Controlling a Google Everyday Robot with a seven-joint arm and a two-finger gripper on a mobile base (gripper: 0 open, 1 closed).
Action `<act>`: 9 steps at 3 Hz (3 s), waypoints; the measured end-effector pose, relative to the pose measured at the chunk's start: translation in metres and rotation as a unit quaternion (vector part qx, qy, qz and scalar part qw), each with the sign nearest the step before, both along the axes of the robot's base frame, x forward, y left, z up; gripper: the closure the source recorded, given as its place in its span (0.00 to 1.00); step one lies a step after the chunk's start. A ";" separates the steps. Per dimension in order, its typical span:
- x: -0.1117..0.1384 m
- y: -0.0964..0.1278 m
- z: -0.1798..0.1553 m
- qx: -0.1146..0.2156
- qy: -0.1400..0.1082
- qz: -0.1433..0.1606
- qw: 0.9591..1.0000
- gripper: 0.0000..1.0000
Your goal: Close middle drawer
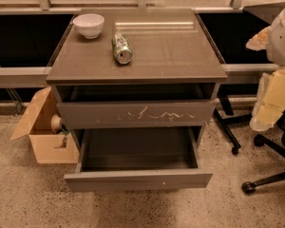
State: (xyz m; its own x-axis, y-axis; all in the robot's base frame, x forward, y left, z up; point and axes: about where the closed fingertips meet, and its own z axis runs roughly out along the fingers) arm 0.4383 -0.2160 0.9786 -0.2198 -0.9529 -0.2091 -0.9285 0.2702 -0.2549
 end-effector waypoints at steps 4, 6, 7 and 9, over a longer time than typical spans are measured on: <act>0.004 0.019 -0.078 0.060 0.007 0.028 0.998 0.00; 0.002 0.023 -0.116 0.103 0.034 0.029 0.994 0.00; 0.007 0.031 -0.143 0.101 0.032 0.041 0.994 0.00; 0.018 0.062 -0.229 0.132 0.042 0.095 0.986 0.00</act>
Offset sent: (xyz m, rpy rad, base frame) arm 0.0063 0.0161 -0.0568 0.0496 -0.0301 0.0628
